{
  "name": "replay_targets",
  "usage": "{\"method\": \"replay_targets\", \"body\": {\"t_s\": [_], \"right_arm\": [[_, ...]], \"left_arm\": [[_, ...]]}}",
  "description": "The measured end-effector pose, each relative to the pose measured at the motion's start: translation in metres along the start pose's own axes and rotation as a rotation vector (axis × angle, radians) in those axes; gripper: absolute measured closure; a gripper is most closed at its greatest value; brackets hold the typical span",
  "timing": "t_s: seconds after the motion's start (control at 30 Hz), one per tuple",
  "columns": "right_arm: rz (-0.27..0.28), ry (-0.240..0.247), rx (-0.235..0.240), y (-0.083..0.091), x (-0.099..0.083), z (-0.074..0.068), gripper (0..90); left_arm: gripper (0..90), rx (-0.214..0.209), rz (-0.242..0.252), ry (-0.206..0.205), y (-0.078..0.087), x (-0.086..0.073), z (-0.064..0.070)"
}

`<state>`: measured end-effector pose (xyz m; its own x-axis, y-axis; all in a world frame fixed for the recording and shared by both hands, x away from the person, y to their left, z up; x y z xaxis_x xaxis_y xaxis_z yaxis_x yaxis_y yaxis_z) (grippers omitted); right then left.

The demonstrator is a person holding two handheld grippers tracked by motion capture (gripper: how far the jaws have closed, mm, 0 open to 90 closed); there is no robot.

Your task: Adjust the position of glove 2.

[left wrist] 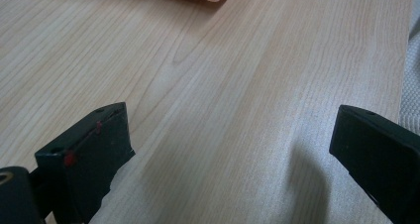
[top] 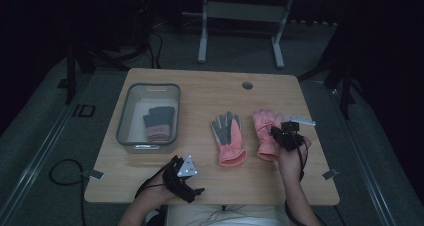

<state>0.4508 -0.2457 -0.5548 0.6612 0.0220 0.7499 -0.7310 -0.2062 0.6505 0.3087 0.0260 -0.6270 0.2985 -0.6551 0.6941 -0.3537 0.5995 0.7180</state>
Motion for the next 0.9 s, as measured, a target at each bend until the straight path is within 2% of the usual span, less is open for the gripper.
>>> {"method": "replay_targets", "body": {"t_s": [0.2,0.27,0.5,0.53,0.57,0.63,0.7,0.8,0.9], "right_arm": [[-0.036,-0.005,-0.032,-0.02,-0.02,0.004,88.2],[-0.031,0.0,-0.035,-0.024,-0.024,0.003,87.7],[-0.029,0.05,-0.034,-0.024,-0.02,0.002,79.9],[-0.022,0.077,-0.011,-0.019,-0.015,0.002,70.4],[-0.012,0.105,0.0,-0.017,-0.012,0.002,68.4],[0.009,0.164,0.001,-0.01,-0.003,0.004,66.5],[0.027,0.22,0.068,-0.003,0.006,0.002,63.7],[0.023,0.29,0.1,0.0,0.011,0.002,61.8],[0.021,0.334,0.099,0.0,0.01,0.001,61.9]], "left_arm": [[2.1,-0.003,0.003,0.002,0.0,0.0,0.0],[2.1,-0.001,0.007,-0.004,0.0,0.0,0.0],[2.1,-0.001,0.009,0.0,0.0,0.0,0.0],[2.1,-0.001,0.009,0.0,0.0,0.0,0.0],[2.2,-0.002,0.01,0.002,0.0,0.0,0.0],[2.2,-0.002,0.01,-0.001,0.001,0.0,-0.001],[2.1,-0.003,0.009,-0.001,0.001,0.0,-0.001],[2.2,-0.001,0.007,-0.003,0.0,0.001,0.0],[2.1,0.0,0.005,-0.002,0.0,0.0,-0.001]]}}
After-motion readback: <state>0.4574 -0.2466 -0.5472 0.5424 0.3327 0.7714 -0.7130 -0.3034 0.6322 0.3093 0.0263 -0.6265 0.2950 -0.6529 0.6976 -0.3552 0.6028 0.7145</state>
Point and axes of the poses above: each handheld gripper's, and its own axes: y roughly backward along the jaws, x roughly out of its top, z roughly to its right, the point moved 10 cm from there along -y, roughly forward along the jaws, and after that the axes turned 1 degree about -z, right-handed, at the moved point
